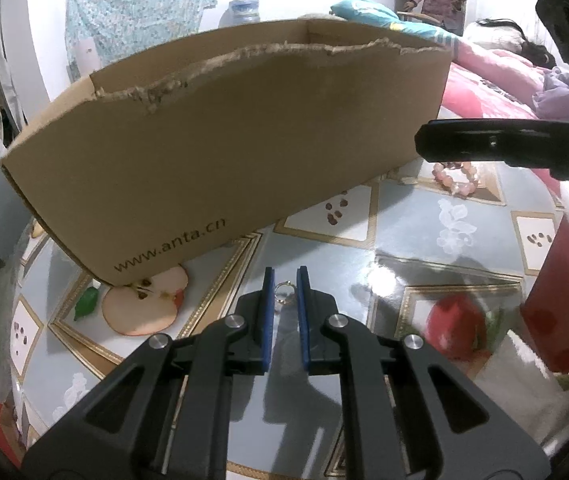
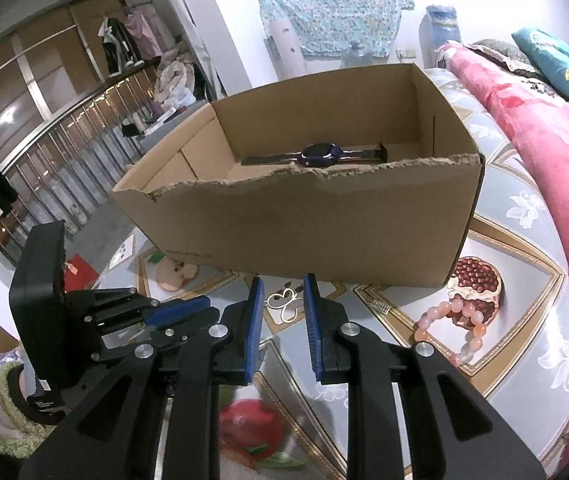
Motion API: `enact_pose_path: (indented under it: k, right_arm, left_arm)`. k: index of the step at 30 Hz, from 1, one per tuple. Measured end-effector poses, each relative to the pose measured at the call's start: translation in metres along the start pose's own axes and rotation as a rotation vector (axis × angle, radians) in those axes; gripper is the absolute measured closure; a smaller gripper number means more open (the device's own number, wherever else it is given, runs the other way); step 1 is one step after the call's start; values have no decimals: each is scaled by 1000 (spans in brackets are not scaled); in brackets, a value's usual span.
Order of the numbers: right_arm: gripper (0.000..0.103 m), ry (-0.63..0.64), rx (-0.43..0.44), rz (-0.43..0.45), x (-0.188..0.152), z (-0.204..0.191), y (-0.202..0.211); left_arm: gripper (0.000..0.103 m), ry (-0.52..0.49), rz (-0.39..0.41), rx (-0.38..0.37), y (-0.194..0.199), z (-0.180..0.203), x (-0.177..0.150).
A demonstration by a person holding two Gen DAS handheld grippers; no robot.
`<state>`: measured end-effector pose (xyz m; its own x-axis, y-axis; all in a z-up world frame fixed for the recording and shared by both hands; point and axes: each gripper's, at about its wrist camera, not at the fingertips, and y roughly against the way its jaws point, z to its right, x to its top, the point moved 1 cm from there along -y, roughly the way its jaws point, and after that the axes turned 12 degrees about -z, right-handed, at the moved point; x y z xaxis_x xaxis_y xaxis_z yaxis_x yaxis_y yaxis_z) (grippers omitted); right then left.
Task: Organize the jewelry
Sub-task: 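Carry the gold ring into the box and open the left tool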
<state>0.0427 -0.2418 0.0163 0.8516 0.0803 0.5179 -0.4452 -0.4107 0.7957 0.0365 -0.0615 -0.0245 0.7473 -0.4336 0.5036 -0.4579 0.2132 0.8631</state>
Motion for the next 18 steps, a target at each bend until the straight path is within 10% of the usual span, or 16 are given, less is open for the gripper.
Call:
enact_pose_path:
  k: [18]
  right_arm:
    - [83, 81, 6, 171, 45, -16, 51]
  left_arm:
    - [94, -7, 261, -86, 97, -2, 51]
